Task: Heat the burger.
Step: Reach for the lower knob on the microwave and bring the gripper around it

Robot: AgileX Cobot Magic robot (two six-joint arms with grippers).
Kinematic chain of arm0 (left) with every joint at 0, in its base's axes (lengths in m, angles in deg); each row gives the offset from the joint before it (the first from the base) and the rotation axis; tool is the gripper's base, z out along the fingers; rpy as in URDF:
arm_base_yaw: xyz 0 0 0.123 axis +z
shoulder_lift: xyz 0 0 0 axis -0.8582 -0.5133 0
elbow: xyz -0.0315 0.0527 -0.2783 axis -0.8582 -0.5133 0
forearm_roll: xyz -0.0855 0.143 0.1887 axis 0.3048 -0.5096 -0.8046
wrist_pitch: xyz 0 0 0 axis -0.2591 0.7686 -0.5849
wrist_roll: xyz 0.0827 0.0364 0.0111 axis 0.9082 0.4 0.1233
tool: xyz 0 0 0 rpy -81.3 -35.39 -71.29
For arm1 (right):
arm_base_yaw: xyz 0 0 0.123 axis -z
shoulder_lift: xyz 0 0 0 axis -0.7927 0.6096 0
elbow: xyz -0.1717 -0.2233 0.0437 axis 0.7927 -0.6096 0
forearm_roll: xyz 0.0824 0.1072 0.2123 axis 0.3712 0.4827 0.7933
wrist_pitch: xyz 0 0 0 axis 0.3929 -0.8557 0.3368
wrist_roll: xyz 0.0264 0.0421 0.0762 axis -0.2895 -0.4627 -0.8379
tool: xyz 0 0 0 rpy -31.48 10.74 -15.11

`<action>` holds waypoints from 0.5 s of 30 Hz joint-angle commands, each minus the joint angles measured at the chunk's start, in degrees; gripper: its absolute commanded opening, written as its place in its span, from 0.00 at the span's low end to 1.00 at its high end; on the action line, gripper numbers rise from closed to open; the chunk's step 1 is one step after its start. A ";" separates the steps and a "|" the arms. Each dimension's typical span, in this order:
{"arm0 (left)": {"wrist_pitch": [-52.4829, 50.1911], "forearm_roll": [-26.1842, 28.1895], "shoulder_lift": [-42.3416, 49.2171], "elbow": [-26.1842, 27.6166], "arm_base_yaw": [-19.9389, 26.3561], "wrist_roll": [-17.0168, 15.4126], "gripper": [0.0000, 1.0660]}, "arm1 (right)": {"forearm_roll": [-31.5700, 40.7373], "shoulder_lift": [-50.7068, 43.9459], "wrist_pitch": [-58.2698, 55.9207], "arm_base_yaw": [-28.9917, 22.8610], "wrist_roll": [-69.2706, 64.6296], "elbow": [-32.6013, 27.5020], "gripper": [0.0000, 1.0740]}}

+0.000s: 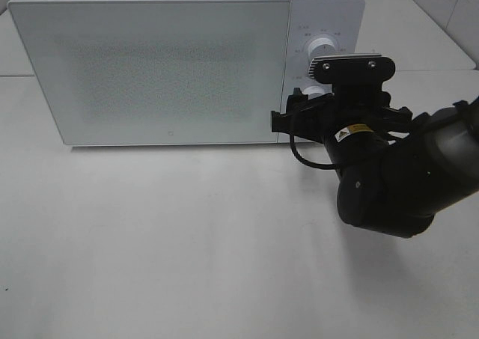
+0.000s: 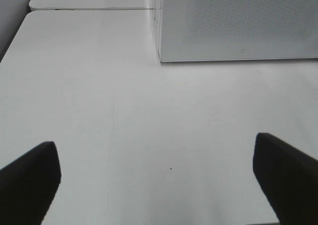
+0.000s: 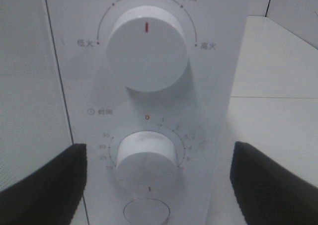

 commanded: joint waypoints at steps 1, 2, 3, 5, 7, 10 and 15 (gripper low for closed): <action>-0.46 0.57 1.55 -0.34 0.06 -0.52 0.92 | -0.80 1.32 6.07 0.29 -0.92 1.55 0.70; -0.46 0.57 1.55 -0.34 0.06 -0.52 0.92 | -0.80 1.32 6.07 0.29 -0.92 1.55 0.70; -0.46 0.57 1.55 -0.34 0.06 -0.52 0.92 | -0.80 2.12 5.84 0.29 -1.26 2.35 0.70; -0.46 0.57 1.55 -0.34 0.06 -0.52 0.92 | -0.80 2.41 5.67 0.29 -1.38 2.75 0.70; -0.46 0.57 1.55 -0.34 0.06 -0.52 0.92 | -0.92 3.50 5.27 0.69 -1.38 4.07 0.70; -0.46 0.57 1.55 -0.34 0.06 -0.52 0.92 | -0.86 4.70 4.87 1.20 -1.38 5.33 0.70; -0.46 0.57 1.55 -0.34 0.06 -0.52 0.92 | -0.97 5.61 4.30 2.29 -2.06 6.13 0.70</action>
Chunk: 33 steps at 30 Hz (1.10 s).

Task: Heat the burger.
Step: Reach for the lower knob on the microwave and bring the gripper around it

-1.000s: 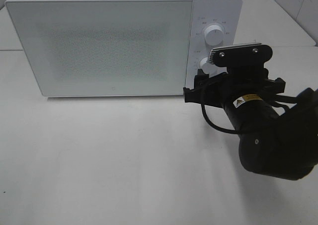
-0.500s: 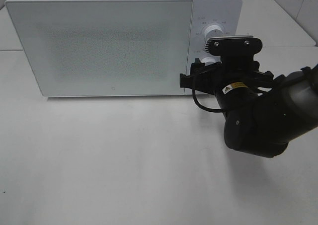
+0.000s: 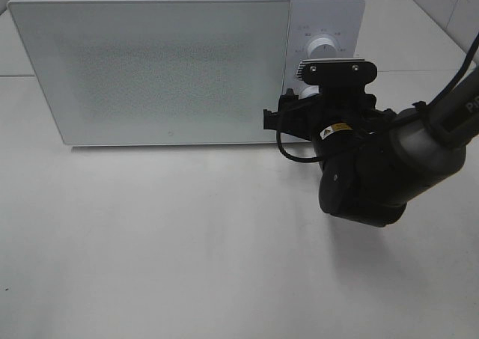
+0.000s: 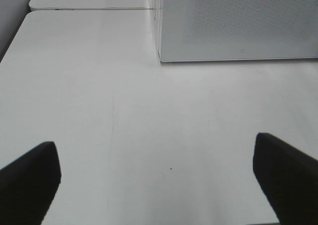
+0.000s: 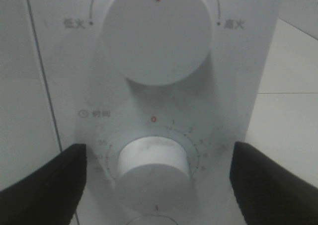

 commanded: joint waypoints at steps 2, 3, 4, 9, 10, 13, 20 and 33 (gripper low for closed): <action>-0.46 0.57 1.55 -0.34 0.06 -0.52 0.92 | -0.57 0.17 4.41 0.52 -1.26 0.69 0.70; -0.46 0.57 1.55 -0.34 0.06 -0.52 0.92 | -0.57 0.17 4.76 0.52 -1.60 0.69 0.70; -0.46 0.57 1.55 -0.34 0.06 -0.52 0.92 | -0.57 0.17 4.76 0.52 -1.72 0.69 0.70; -0.46 0.57 1.55 -0.34 0.06 -0.52 0.92 | -0.92 0.92 4.64 0.52 -1.78 1.26 0.70; -0.46 0.57 1.55 -0.34 0.06 -0.52 0.92 | -1.15 1.32 4.30 0.52 -1.78 1.49 0.70; -0.46 0.57 1.55 -0.34 0.06 -0.52 0.92 | -1.78 2.01 3.78 0.52 -1.66 2.23 0.70; -0.46 0.57 1.55 -0.34 0.06 -0.52 0.92 | -1.26 2.01 4.13 0.52 -1.60 2.23 0.70; -0.46 0.57 1.55 -0.34 0.06 -0.52 0.92 | 0.11 2.01 7.28 0.52 -1.49 2.23 0.44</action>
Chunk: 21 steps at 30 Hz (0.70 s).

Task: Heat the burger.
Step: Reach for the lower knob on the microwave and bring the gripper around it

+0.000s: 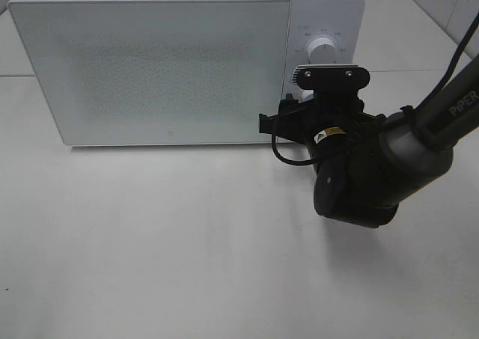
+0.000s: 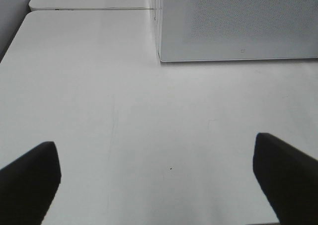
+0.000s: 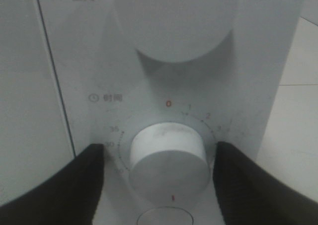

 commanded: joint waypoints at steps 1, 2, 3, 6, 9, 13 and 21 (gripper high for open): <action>-0.46 0.57 1.55 -0.34 0.06 -0.52 0.92 | 0.74 0.00 7.68 0.46 -0.11 0.97 0.44; -0.46 0.57 1.55 -0.34 0.06 -0.52 0.92 | 0.74 0.00 8.54 0.46 -0.06 0.97 0.31; -0.46 0.57 1.55 -0.34 0.06 -0.52 0.92 | 0.74 0.00 8.77 0.46 0.11 0.97 0.24; -0.46 0.57 1.55 -0.34 0.06 -0.52 0.92 | 0.74 0.00 8.77 0.46 0.63 0.97 0.06; -0.46 0.57 1.55 -0.34 0.06 -0.52 0.92 | 0.74 0.00 8.82 0.46 0.74 0.97 0.00; -0.46 0.57 1.55 -0.34 0.06 -0.52 0.92 | 0.74 0.00 8.88 0.46 1.03 0.97 0.00; -0.46 0.57 1.55 -0.34 0.06 -0.52 0.92 | -0.06 0.00 8.94 0.46 -2.46 0.97 0.00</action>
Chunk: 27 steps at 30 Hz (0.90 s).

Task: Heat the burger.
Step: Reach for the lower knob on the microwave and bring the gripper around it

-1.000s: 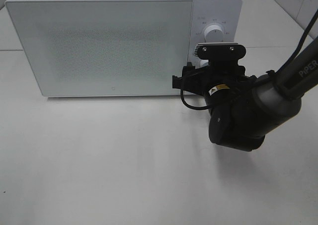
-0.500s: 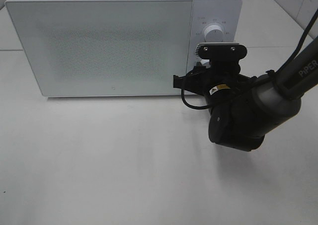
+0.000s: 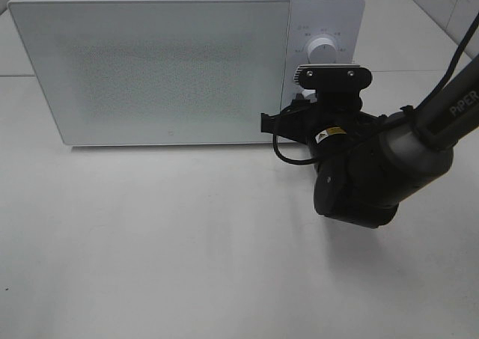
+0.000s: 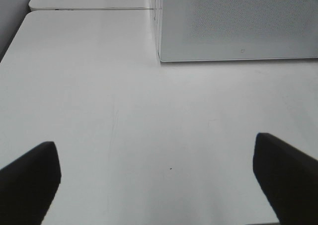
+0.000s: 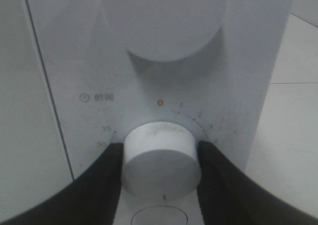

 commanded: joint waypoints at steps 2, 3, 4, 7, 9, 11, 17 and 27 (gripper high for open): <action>-0.46 0.57 1.55 -0.34 0.06 -0.52 0.92 | -1.20 0.00 8.94 0.46 -4.01 0.92 0.00; -0.46 0.57 1.55 -0.34 0.06 -0.52 0.92 | -2.46 0.00 8.94 0.46 -7.33 0.92 0.00; -0.46 0.57 1.55 -0.34 0.06 -0.52 0.92 | -2.46 0.00 8.94 0.46 -7.33 0.92 0.00; -0.46 0.57 1.55 -0.34 0.06 -0.52 0.92 | -4.58 0.00 8.94 0.46 -12.72 0.92 0.00; -0.46 0.57 1.55 -0.34 0.06 -0.52 0.92 | -5.21 0.00 8.94 0.46 -14.73 0.92 0.00; -0.46 0.57 1.55 -0.34 0.06 -0.52 0.92 | -6.30 0.00 8.88 0.46 -25.27 0.92 0.00; -0.46 0.57 1.55 -0.34 0.06 -0.52 0.92 | -8.48 0.00 8.88 0.46 -39.76 0.92 0.00; -0.46 0.57 1.55 -0.34 0.06 -0.52 0.92 | -10.08 0.00 8.88 0.40 -56.84 0.92 0.00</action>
